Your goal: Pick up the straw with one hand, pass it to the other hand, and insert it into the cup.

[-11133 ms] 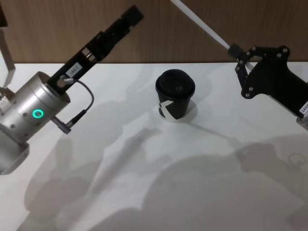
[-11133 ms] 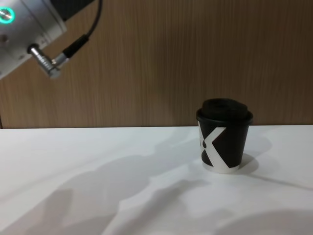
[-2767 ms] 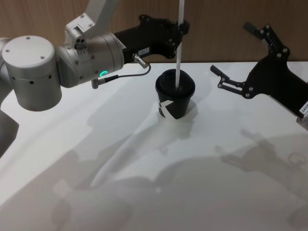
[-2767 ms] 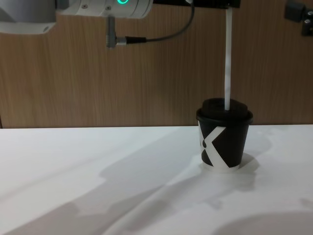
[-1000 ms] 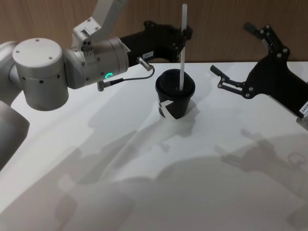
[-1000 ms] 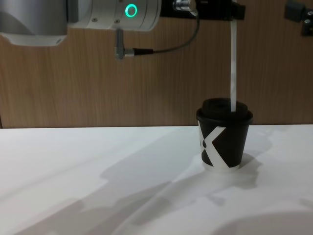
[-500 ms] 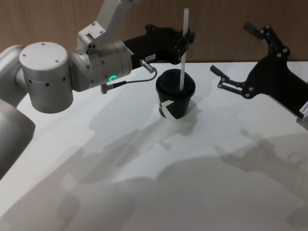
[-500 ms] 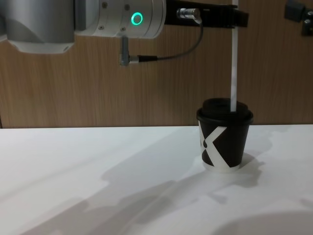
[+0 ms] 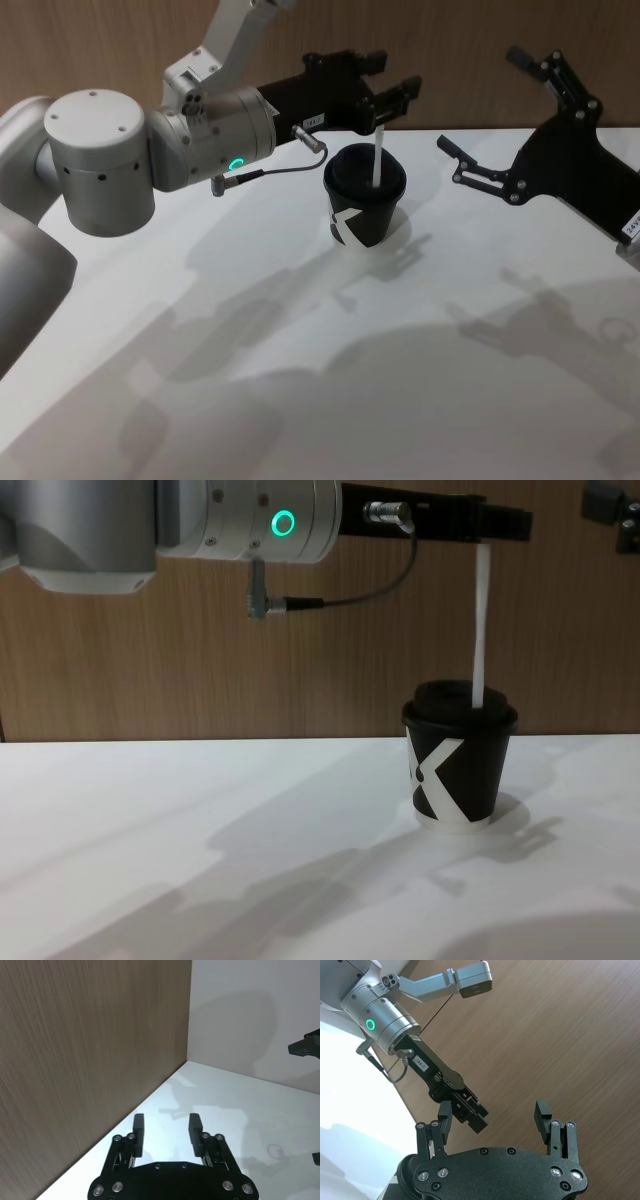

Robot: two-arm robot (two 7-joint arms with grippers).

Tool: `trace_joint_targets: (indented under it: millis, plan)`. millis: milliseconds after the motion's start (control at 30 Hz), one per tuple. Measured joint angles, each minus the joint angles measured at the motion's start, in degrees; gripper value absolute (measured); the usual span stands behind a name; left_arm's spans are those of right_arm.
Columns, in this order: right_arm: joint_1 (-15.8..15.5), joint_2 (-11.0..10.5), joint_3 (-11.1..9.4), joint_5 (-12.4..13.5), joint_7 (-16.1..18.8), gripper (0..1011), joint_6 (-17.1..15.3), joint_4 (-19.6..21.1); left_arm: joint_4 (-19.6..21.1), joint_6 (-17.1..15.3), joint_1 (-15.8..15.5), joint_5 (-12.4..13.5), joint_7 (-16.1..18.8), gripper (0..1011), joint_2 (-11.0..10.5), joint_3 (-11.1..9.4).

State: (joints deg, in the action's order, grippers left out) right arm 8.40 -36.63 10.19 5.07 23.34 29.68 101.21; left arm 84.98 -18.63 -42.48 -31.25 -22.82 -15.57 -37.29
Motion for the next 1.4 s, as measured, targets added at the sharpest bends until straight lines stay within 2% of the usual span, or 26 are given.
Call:
trace_joint_targets:
  millis: [67, 100, 267, 333, 367, 533, 733, 1000, 1033, 1200, 1233, 1400]
  plan:
    - [0.0, 0.0, 0.0, 0.0, 0.0, 1001, 0.0, 0.0, -0.03, 0.0, 0.02, 0.03, 0.01, 570, 0.04, 0.0]
    - [0.0, 0.0, 0.0, 0.0, 0.0, 1001, 0.0, 0.0, -0.03, 0.01, 0.03, 0.03, 0.01, 639, 0.04, 0.01]
    - [0.0, 0.12, -0.05, 0.09, 0.0, 1001, -0.21, 0.09, -0.04, 0.48, 0.39, 0.07, -0.05, 771, 0.04, 0.18]
    - [0.02, 0.33, -0.19, 0.41, -0.07, 1001, -0.66, 0.29, -0.06, 1.27, 0.79, 0.07, -0.22, 872, 0.0, 0.35]
    - [0.03, 0.42, -0.23, 0.56, -0.1, 1001, -0.9, 0.37, -0.07, 1.57, 1.04, 0.07, -0.32, 872, -0.03, 0.43]
    - [0.07, 1.37, -0.65, 1.99, -0.66, 1001, -3.12, 1.26, -0.11, 4.59, 2.85, 0.0, -1.19, 999, -0.3, 1.03]
    - [0.13, 2.71, -1.09, 3.9, -1.82, 1001, -6.87, 2.51, 0.2, 8.08, 5.16, -0.23, -2.2, 1003, -0.96, 1.87]
    - [0.43, 5.61, -1.83, 6.93, -4.63, 1001, -14.57, 5.22, 1.34, 12.08, 8.55, -0.8, -2.89, 1002, -1.86, 3.44]
    - [0.53, 6.21, -1.9, 7.55, -5.38, 1001, -16.48, 5.76, 1.55, 12.62, 9.04, -0.91, -2.91, 1003, -1.97, 3.74]
    - [0.97, 8.37, -2.09, 9.19, -7.62, 1001, -21.97, 7.51, 2.28, 14.24, 10.67, -1.32, -2.89, 1003, -2.2, 4.84]
    - [1.13, 9.09, -2.14, 9.77, -8.51, 1001, -24.03, 8.08, 2.38, 14.44, 10.91, -1.37, -2.89, 1003, -2.22, 5.03]
    - [1.62, 11.31, -2.2, 11.33, -10.9, 1001, -29.61, 9.69, 2.71, 15.63, 11.84, -1.73, -2.92, 1002, -2.23, 5.84]
